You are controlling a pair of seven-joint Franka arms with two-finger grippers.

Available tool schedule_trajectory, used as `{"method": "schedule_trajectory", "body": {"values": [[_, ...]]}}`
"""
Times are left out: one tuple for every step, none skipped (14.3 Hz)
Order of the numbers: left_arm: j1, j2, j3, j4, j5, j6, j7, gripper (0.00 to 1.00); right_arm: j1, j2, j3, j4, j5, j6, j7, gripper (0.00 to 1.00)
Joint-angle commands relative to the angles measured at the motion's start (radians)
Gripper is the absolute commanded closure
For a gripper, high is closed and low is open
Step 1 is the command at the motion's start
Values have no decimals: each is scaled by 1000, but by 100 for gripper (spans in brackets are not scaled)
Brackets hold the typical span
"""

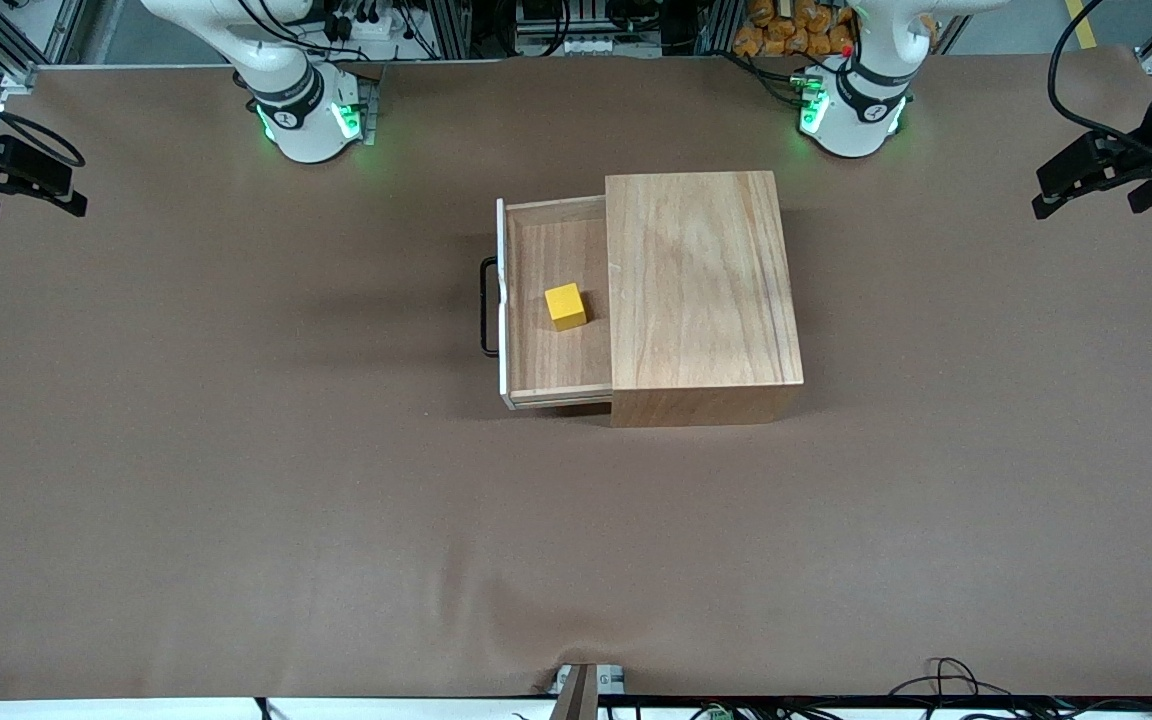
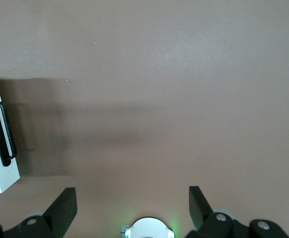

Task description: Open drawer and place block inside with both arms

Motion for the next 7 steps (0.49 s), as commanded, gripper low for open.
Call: {"method": "schedule_trajectory", "body": {"values": [[10,-9,-5,8,-13,-10,2,0,-8,2,4,14,-29,-12,-2,0],[12,-9,-5,8,-13,-10,2,0,-8,2,4,11,-38,-12,-2,0],[12,-9,-5,9,-13,-10,2,0,-8,2,6,11,-39,-14,-2,0],[12,-9,-5,9,-13,-10,2,0,-6,2,6,10,-39,-14,-2,0],[12,-9,-5,8,-13,-10,4,0,-6,2,6,8,-39,-12,-2,0],[12,-9,-5,8,-13,-12,7,0,-6,2,6,8,-39,-14,-1,0],[10,-11,-8,8,-13,-12,7,0,-6,2,6,7,-39,-14,-1,0]]}}
